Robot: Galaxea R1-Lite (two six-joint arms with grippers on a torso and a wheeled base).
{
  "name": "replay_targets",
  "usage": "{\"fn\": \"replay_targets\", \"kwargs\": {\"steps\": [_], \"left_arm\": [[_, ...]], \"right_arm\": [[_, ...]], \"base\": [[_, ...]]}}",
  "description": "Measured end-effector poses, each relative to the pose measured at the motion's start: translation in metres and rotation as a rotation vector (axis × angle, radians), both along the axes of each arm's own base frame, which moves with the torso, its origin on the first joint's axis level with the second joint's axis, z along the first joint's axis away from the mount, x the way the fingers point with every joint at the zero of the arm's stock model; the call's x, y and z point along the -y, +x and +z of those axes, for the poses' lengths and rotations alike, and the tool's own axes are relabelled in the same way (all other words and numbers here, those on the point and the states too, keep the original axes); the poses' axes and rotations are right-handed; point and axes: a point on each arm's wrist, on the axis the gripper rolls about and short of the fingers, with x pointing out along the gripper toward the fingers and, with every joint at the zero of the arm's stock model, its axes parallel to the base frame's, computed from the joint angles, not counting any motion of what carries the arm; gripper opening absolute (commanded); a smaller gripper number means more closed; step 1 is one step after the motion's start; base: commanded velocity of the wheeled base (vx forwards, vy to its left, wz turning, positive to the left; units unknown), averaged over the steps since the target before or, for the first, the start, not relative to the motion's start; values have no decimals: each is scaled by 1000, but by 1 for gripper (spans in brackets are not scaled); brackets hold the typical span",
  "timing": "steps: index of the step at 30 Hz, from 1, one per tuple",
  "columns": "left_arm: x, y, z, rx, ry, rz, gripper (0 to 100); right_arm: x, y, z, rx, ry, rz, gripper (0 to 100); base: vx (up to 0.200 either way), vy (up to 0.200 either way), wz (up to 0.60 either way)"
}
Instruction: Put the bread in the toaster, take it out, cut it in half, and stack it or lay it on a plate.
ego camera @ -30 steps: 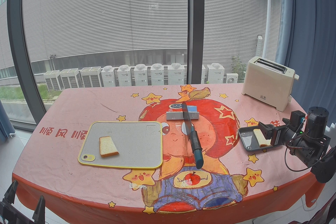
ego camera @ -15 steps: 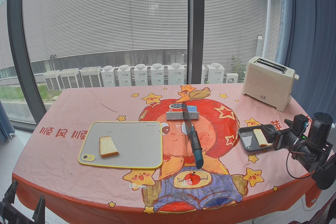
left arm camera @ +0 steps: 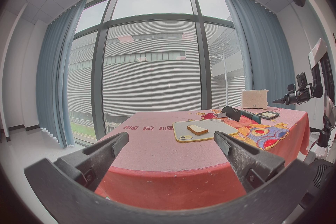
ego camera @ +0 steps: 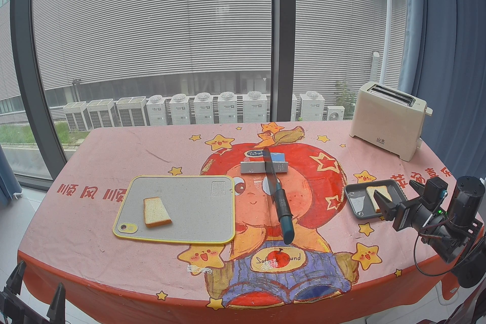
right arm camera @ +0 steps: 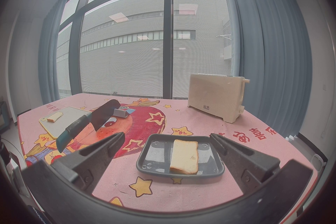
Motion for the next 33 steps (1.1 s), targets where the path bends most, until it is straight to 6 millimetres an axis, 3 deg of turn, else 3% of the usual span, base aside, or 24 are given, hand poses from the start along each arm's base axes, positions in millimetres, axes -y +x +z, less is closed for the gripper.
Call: {"fn": "replay_targets", "kwargs": {"steps": [33], "left_arm": [[0, 0, 0, 0, 0, -1, 100]], "right_arm": [[3, -11, 14, 69, -19, 13, 100]], "base": [[0, 0, 0]]}}
